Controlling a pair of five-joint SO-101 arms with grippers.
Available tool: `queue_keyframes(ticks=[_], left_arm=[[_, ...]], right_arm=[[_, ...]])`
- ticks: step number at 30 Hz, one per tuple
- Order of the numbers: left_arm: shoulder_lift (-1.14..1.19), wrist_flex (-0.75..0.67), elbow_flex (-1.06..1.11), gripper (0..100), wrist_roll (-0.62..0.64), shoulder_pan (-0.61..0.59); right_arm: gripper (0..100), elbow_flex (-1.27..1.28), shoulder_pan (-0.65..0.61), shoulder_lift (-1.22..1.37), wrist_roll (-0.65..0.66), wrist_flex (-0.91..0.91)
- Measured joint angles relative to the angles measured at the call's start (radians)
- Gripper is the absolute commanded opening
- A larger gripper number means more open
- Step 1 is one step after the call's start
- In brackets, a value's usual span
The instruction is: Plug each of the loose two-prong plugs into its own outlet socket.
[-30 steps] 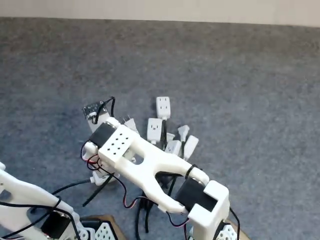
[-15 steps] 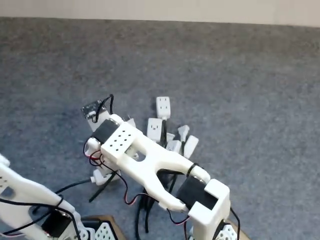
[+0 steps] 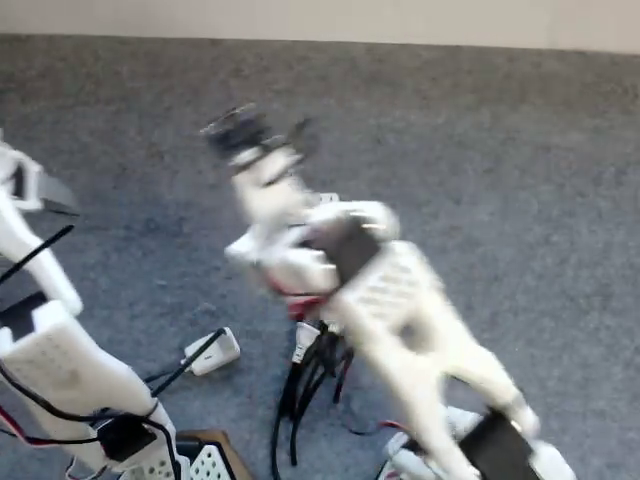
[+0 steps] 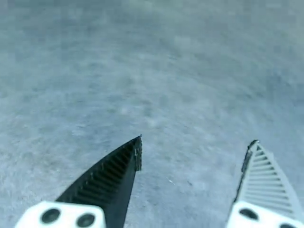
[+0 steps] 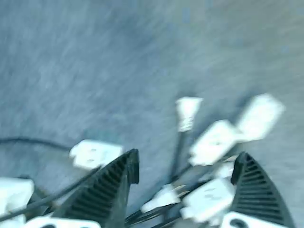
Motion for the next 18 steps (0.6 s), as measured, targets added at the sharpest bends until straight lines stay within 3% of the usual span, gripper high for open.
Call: queue_keyframes(ticks=[4, 10, 18], left_arm=[[-0.186, 0.002, 0.298, 34, -0.087, 0.118], [-0.638, -0.003, 0.839, 34, -0.299, 0.365], [-1.189, -0.249, 1.574, 34, -0.47, 0.548]], right_arm=[[30.2, 0.127, 0.229, -0.23, 0.037, 0.006], [30.2, 0.666, 0.434, -0.571, 0.094, -0.183], [30.2, 1.333, 0.5, -0.802, 0.137, -0.422]])
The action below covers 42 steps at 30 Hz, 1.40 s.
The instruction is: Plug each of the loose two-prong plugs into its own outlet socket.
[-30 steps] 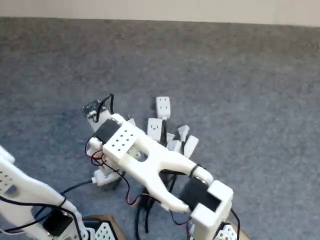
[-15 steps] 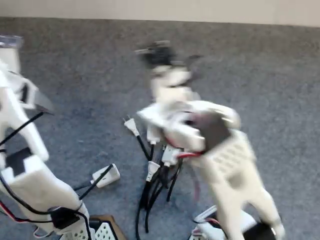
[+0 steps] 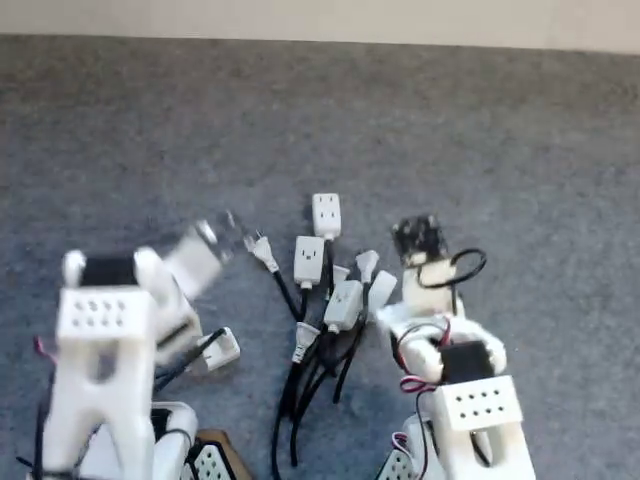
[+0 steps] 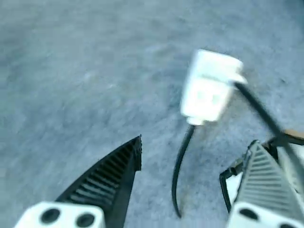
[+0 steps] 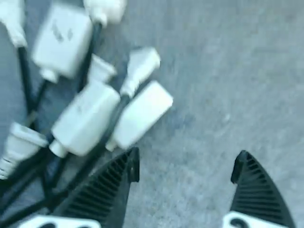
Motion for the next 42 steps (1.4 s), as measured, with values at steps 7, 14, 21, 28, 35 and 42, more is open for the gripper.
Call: queue_keyframes(ticks=[7, 14, 21, 28, 35, 42], left_arm=[[-0.081, -0.176, 0.278, 34, -0.006, 0.051], [-0.081, -0.422, 0.423, 24, -0.006, 0.058], [-0.083, -0.512, 0.468, 1, -0.008, 0.068], [-0.083, -0.516, 0.425, 0, -0.011, 0.029], [-0.086, -0.402, 0.244, 0, -0.04, -0.054], [-0.044, -0.42, 0.025, 0, 0.005, -0.213]], right_arm=[[30.2, 0.135, 0.003, -0.051, 0.002, -0.071], [30.2, 0.166, 0.003, -0.098, 0.002, -0.074], [30.2, 0.166, 0.003, -0.106, 0.002, -0.074], [30.2, 0.196, 0.003, -0.109, 0.002, -0.1], [30.2, 0.196, 0.003, -0.109, 0.002, -0.109], [30.2, 0.196, 0.003, -0.109, 0.002, -0.109]])
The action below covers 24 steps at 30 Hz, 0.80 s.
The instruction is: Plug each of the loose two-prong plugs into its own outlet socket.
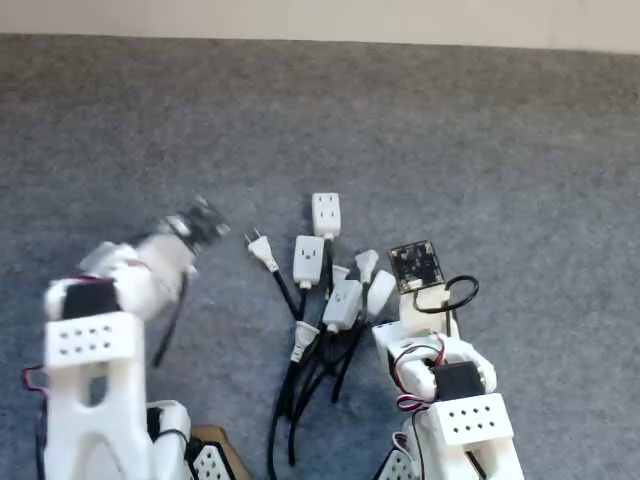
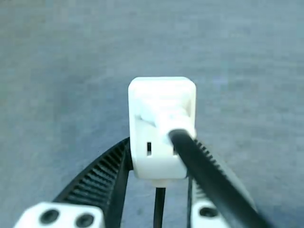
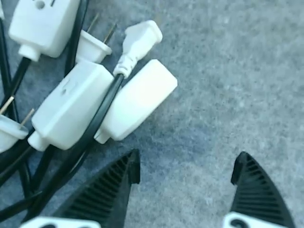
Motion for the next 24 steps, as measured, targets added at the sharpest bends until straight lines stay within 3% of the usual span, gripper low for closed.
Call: queue_keyframes(ticks=[4, 10, 15, 24], left_arm=[[0.193, -0.049, -0.164, 0, 0.023, -0.149], [0.66, -0.008, -0.582, 0, 0.195, -0.316], [1.057, 0.133, -1.04, 0, 0.318, -0.37], [1.72, 0.353, -1.869, 0, 0.382, -0.41]], right_arm=[[30.2, 0.0, 0.0, 0.0, 0.0, 0.0], [30.2, 0.0, 0.0, 0.0, 0.0, 0.0], [30.2, 0.0, 0.0, 0.0, 0.0, 0.0], [30.2, 0.044, 0.002, 0.0, 0.0, -0.049]])
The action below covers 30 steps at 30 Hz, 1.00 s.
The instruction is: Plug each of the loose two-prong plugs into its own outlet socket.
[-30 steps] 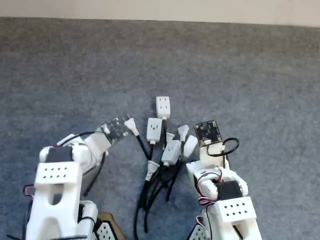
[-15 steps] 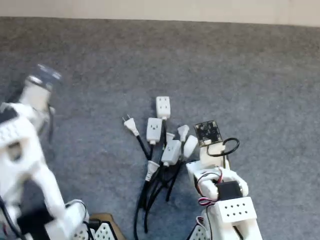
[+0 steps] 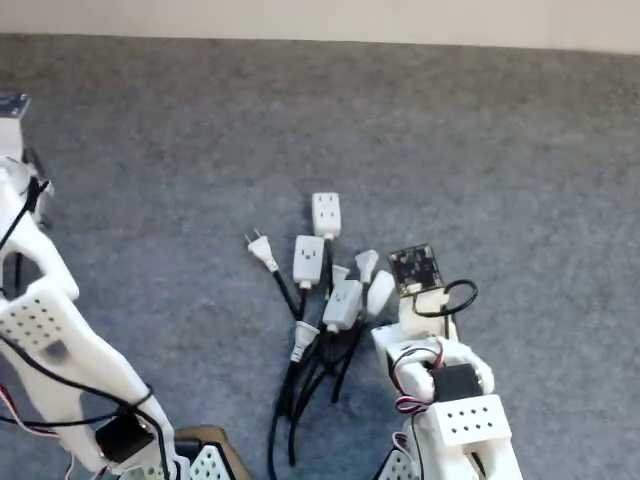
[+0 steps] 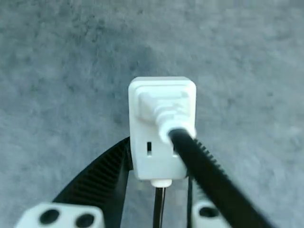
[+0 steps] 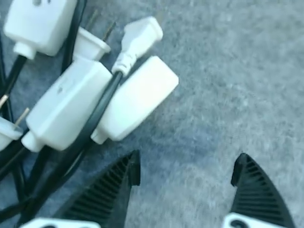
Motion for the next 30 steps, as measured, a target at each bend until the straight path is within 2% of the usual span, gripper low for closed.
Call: queue_keyframes(ticks=[5, 9, 12, 16, 19, 25, 30], left_arm=[[0.296, 0.049, -0.408, 0, 0.005, -0.052], [0.42, 0.054, -0.609, 1, 0.005, -0.089], [0.433, 0.054, -0.644, 5, 0.005, -0.115], [0.433, 0.057, -0.658, 23, 0.005, -0.132], [0.433, 0.104, -0.66, 31, 0.005, -0.14], [0.43, 0.238, -0.66, 31, -0.015, -0.137], [0.341, 0.299, -0.66, 32, -0.005, -0.13]], right_arm=[[30.2, 0.0, -0.002, 0.0, 0.0, -0.005], [30.2, 0.0, -0.002, 0.0, 0.0, -0.005], [30.2, 0.0, -0.002, 0.0, 0.0, -0.005], [30.2, 0.0, -0.002, 0.0, 0.0, -0.005], [30.2, 0.0, -0.002, 0.0, 0.0, -0.005], [30.2, 0.0, -0.002, 0.0, 0.0, -0.005], [30.2, 0.0, -0.002, 0.0, 0.0, -0.005]])
